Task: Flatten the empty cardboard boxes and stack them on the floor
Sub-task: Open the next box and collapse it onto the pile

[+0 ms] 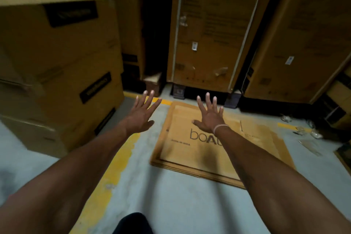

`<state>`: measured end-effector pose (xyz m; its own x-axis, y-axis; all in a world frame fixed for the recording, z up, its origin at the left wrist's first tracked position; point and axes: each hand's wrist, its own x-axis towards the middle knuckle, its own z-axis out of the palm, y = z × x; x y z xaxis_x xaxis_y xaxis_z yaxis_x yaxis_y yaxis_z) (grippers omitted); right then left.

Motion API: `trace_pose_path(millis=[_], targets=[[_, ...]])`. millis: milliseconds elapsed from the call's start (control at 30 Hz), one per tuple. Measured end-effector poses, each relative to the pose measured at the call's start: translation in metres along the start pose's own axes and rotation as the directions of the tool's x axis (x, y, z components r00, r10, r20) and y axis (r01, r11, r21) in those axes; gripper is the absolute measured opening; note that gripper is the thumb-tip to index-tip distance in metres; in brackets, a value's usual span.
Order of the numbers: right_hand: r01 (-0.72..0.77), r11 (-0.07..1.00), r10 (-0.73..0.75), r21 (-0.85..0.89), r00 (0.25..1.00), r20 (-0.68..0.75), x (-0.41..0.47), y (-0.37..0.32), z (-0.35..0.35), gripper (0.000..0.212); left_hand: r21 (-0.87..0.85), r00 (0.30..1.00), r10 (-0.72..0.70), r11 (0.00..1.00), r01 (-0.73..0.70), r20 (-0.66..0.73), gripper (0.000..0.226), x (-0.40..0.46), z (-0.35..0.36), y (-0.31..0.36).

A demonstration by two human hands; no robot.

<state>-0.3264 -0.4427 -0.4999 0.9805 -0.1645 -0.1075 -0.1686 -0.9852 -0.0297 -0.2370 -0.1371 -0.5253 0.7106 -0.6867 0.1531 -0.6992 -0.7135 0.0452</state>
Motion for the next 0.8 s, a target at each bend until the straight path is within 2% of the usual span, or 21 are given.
trace_pose_path(millis=[267, 533, 667, 800], targets=[[0.153, 0.985, -0.131, 0.086, 0.967, -0.218, 0.029, -0.124, -0.113, 0.097, 0.122, 0.979, -0.099, 0.985, 0.122, -0.176, 0.103, -0.047, -0.125, -0.068], [0.275, 0.953, -0.227, 0.124, 0.924, -0.307, 0.058, -0.237, -0.169, 0.094, 0.194, 0.938, -0.176, 0.951, 0.241, -0.300, 0.098, -0.076, -0.178, -0.129], [0.372, 0.915, -0.302, 0.156, 0.888, -0.348, 0.072, -0.304, -0.183, 0.092, 0.213, 0.882, -0.163, 0.936, 0.280, -0.442, 0.086, -0.087, -0.209, -0.161], [0.492, 0.846, -0.389, 0.205, 0.833, -0.394, 0.081, -0.372, -0.197, 0.089, 0.146, 0.761, -0.162, 0.936, 0.320, -0.628, 0.068, -0.098, -0.246, -0.197]])
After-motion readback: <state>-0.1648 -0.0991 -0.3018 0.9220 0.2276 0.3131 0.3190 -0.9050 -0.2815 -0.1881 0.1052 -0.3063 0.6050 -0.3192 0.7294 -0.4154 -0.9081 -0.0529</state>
